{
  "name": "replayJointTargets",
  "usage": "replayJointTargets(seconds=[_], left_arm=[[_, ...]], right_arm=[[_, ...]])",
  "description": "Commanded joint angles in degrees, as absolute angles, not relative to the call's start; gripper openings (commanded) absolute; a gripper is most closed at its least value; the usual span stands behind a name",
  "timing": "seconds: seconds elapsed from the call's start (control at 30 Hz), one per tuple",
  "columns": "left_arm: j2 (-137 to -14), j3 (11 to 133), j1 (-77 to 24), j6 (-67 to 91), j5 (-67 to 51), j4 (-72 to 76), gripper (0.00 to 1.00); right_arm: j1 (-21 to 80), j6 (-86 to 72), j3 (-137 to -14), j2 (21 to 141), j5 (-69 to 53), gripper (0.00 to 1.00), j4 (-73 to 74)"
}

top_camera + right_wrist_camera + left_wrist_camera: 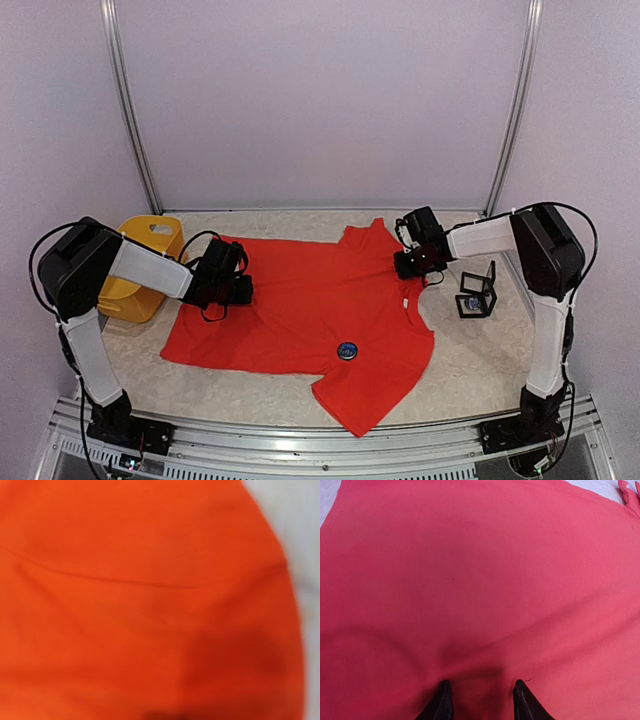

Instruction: Pin the brooch onto the clothing

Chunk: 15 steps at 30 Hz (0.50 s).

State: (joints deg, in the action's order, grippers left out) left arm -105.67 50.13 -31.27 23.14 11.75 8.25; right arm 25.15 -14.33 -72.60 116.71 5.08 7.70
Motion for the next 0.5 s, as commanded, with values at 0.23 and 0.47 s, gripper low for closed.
replayJointTargets(seconds=[0.23,0.47], left_arm=[[-100.3,51.3,-33.2,16.0,16.5,7.6,0.49],[-90.6,48.9,-36.0,16.4,18.1,6.7,0.52]], right_arm=[[41.6,-7.0,-68.6,101.1,-0.5,0.12,24.7],[61.2,-19.5,-55.5,98.4,-8.4,0.05,25.8]])
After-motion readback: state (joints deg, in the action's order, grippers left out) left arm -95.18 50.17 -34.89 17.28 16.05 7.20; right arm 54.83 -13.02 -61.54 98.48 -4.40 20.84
